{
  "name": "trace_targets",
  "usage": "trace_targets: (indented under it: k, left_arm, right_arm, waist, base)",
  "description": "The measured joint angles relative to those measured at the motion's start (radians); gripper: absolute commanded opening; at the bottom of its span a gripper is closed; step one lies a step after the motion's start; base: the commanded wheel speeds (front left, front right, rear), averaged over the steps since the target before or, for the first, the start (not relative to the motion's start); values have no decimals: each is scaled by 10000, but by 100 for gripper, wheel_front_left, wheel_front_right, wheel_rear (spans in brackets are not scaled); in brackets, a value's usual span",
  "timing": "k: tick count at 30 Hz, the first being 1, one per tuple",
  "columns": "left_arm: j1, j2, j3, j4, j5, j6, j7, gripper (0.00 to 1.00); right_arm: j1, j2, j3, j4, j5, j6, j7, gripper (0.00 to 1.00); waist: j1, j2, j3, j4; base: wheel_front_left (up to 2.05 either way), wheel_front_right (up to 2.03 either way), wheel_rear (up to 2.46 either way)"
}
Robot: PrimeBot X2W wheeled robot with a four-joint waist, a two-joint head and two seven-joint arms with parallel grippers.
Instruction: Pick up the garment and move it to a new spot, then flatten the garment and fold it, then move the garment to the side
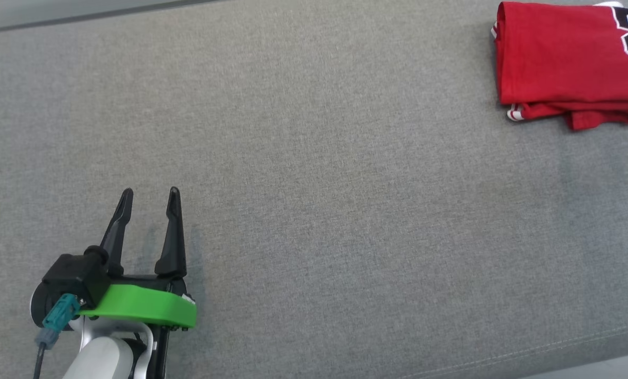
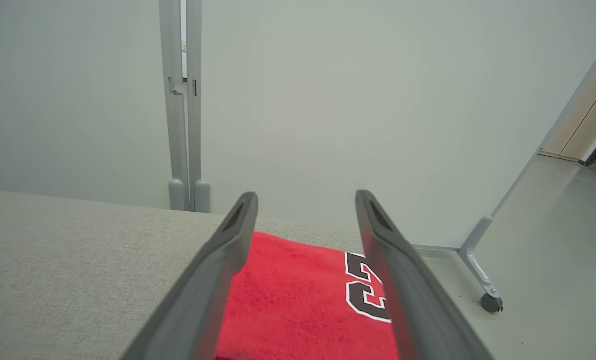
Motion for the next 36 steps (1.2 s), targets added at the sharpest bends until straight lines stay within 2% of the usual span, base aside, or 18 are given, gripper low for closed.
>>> trace_targets:
  k: [2,5,6,7,10,15,21,25,31,36]
  left_arm:
    - [34,-35,-17,426,-2,-90,-92,100]
    - [190,-23,90,1070,10,-102,-261,100]
    - [190,-23,90,1070,10,-102,-261,100]
    - [393,-27,196,1515,27,-84,-347,100]
    - [686,-73,468,2002,31,-56,-476,100]
    - [1017,-337,863,2454,199,-251,-506,100]
    - [1251,-742,1344,2612,608,-642,-539,100]
    - [1586,-984,1824,2738,897,-1183,-541,100]
    - [1936,-1304,2378,2847,1465,-1925,-541,100]
    - [2048,-1494,2731,2993,1827,-2408,-541,100]
  right_arm:
    - [978,159,-261,-625,-17,0,-138,100]
    - [2291,769,-1005,-1478,-382,0,-322,100]
    - [2291,769,-1005,-1478,-382,0,-322,100]
    - [3175,1248,-1298,-1962,-782,-2,-378,100]
    - [4385,2184,-1503,-2562,-1302,2,-393,100]
    - [5718,3382,-1937,-3185,-2004,2,-426,100]
    - [6566,4017,-2495,-3421,-3056,-4,-426,100]
    - [7034,4589,-2882,-3545,-3649,0,-428,100]
    - [7453,4922,-3099,-3655,-4176,0,-433,100]
    - [7588,5037,-3250,-3275,-4567,0,-433,100]
  waist:
    - [0,0,-337,52]
    - [0,0,-821,174]
    - [0,0,-821,174]
    - [0,0,-1110,278]
    - [-1,0,-1487,484]
    - [0,0,-1882,973]
    - [0,0,-2289,1372]
    - [0,0,-2653,1563]
    - [0,0,-3032,1674]
    - [0,0,-3136,1643]
  base:
    - [0,0,0]
    - [0,0,0]
    - [0,0,0]
    - [0,0,0]
    - [0,0,0]
    - [0,0,0]
    - [0,0,0]
    - [0,0,0]
    - [0,0,0]
    - [0,0,0]
